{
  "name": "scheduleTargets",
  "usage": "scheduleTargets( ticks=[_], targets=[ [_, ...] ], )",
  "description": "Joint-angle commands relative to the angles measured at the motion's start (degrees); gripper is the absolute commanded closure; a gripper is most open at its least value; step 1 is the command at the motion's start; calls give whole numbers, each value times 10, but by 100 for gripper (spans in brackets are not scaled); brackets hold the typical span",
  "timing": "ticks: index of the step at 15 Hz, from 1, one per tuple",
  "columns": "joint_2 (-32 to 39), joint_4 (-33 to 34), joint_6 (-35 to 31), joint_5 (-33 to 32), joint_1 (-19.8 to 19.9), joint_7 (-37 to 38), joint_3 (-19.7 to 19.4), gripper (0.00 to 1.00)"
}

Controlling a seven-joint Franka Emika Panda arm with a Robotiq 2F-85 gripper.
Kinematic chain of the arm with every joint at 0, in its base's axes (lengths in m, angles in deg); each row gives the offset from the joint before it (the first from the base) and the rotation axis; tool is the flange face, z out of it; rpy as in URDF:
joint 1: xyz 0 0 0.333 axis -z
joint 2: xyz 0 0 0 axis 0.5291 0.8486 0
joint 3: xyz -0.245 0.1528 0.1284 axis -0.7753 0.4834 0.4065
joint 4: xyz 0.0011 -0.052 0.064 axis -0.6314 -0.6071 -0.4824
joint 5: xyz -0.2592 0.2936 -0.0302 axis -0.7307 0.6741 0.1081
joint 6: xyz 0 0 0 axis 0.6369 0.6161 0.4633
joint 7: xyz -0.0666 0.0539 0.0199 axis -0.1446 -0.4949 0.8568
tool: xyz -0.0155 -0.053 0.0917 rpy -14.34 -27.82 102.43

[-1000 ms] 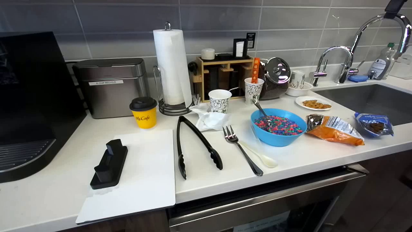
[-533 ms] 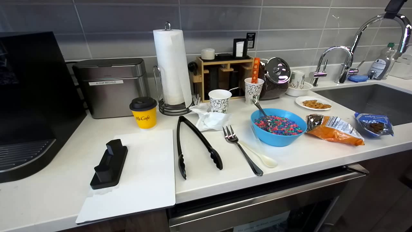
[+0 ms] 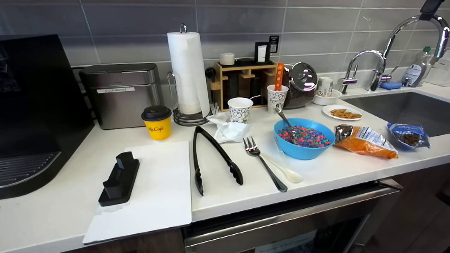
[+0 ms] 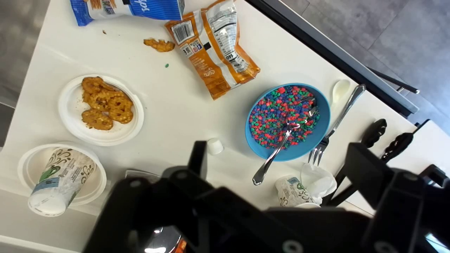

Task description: Move the blue bowl backwards.

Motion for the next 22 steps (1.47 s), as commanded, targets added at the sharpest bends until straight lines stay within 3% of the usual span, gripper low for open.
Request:
scheduleTargets(
  ticks=[1,5,9,17,22],
  targets=[
    [55,28,-13,26,-14,0,10,0],
    [134,63,-2,78,-36,30,36,0],
    [219,85,-72,122,-44,43,63,0],
    [355,124,-170,146,-5,195,76,0],
    [405,95,-283,146,-8,111,81,0]
  ],
)
